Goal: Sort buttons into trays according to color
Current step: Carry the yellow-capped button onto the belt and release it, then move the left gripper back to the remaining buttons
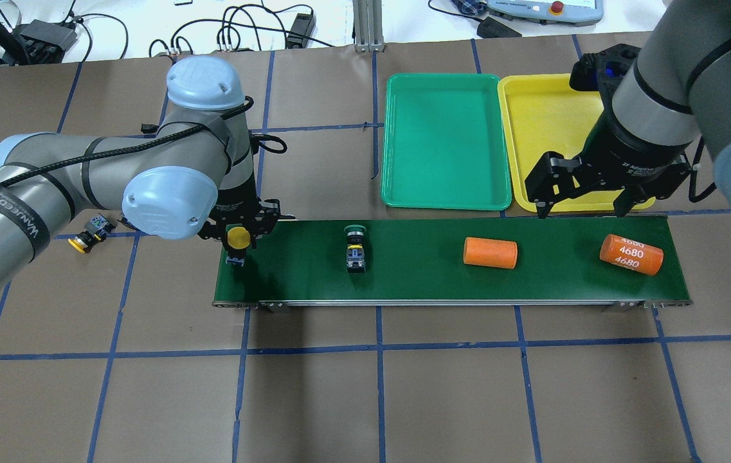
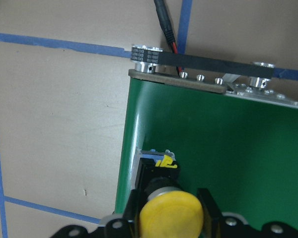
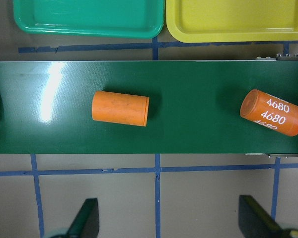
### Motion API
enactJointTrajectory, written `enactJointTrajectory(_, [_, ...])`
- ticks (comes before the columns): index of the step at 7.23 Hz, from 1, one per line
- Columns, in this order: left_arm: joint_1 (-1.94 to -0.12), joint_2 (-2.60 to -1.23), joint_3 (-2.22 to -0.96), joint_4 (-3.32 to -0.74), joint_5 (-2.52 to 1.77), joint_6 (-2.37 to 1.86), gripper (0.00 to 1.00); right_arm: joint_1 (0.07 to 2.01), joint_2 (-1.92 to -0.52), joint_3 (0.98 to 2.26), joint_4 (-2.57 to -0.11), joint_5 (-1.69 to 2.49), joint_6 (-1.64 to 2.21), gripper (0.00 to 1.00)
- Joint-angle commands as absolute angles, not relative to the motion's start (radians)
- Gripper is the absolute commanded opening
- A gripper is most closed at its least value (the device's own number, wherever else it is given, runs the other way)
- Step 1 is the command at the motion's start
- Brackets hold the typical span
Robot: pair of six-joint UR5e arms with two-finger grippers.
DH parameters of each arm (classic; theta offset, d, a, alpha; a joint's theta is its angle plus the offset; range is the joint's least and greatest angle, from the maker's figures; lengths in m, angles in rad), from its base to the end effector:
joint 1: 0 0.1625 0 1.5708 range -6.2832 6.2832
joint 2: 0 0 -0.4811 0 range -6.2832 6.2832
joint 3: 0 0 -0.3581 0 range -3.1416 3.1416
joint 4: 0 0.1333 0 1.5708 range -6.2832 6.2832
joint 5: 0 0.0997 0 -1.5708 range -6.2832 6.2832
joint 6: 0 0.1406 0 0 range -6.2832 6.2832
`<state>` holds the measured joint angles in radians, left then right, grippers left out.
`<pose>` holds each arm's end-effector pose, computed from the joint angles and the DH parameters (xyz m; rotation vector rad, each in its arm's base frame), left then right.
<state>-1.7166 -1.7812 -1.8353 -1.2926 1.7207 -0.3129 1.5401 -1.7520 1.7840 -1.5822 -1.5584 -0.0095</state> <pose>-0.1822 -0.4680 0.3134 -0.2238 2.9339 0.2325 0.1237 -0.3720 0.4817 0.0334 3.1284 0.0318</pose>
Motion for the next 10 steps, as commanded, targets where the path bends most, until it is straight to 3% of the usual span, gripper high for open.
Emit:
enactJointTrajectory(1, [-1.773,-1.804,-1.835,-1.282,1.720,-0.403,0.68,1.540,-1.750,1.784,-1.582,-1.559,-0.011,1.00])
enactJointTrajectory(2, [-1.787,-1.821,-1.835,-1.258,1.715,-0.410,1.00,1.540,-1.753,1.784,-1.582,-1.562,-0.009,1.00])
enactJointTrajectory(5, [-1.744,-1.786,-1.757,-1.244,1.613,-0.381,1.00,1.540,-1.752,1.784,-1.580,-1.568,-0.011,1.00])
enactJointTrajectory(8, [-1.374,-1.779,-1.698,-1.352,1.531,0.056,1.00,1.540,-1.752,1.784,-1.582,-1.566,-0.011,1.00])
enactJointTrajectory(10, [-1.197,-1.869,-1.611,-1.335,1.540,0.444,1.00,1.540,-1.753,1.784,-1.582,-1.563,-0.009,1.00])
